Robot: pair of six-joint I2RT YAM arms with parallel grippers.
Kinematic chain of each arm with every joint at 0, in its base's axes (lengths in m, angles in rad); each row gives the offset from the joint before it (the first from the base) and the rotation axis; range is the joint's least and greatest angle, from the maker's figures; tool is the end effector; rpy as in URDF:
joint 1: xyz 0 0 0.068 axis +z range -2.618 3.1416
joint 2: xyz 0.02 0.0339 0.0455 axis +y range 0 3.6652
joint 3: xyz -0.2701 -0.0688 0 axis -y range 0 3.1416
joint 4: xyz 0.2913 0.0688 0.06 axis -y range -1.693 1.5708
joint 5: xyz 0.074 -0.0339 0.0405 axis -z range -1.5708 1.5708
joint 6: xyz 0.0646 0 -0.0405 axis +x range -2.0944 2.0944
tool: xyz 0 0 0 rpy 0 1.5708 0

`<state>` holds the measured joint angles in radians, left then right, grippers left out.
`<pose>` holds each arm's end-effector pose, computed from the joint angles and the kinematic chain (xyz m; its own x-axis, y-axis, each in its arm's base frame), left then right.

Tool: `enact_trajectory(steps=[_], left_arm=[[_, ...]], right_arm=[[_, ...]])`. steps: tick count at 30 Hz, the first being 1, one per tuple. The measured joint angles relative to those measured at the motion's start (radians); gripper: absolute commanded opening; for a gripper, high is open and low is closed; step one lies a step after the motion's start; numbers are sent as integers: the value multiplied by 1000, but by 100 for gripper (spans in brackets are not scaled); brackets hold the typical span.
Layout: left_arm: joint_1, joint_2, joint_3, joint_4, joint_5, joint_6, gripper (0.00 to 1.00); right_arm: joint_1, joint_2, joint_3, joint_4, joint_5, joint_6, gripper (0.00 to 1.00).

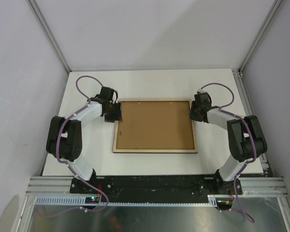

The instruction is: Put the photo into the frame

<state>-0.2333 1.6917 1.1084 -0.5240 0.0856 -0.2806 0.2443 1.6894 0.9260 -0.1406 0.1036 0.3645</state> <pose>0.3788 -0.0957 0.1475 -0.9103 -0.0673 -0.4084 0.0161 0.9802 -0.1973 0.3795 0.0877 0.1150 -0.7760 0.1720 -0.6068 0.1050 0.9839 0.1445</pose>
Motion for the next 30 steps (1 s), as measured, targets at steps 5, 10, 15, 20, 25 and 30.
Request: enact_trajectory(steps=[5, 10, 15, 20, 25, 30], left_arm=[[0, -33, -48, -3, -3, -11, 54], [0, -58, -68, -4, -4, -18, 54], [0, -71, -81, -3, -4, -18, 54], [0, -76, -92, -2, -5, -24, 55], [0, -92, -113, -2, -5, -34, 55], [0, -116, -150, -1, -5, -42, 59]], right_arm=[[1, 0, 0, -1, -2, -1, 39], [1, 0, 0, -2, -2, -2, 24], [0, 0, 0, -2, -3, -4, 5], [-3, 0, 0, -2, -3, -4, 0], [-6, 0, 0, -2, -5, -4, 0], [-11, 0, 0, -2, -15, -3, 0]])
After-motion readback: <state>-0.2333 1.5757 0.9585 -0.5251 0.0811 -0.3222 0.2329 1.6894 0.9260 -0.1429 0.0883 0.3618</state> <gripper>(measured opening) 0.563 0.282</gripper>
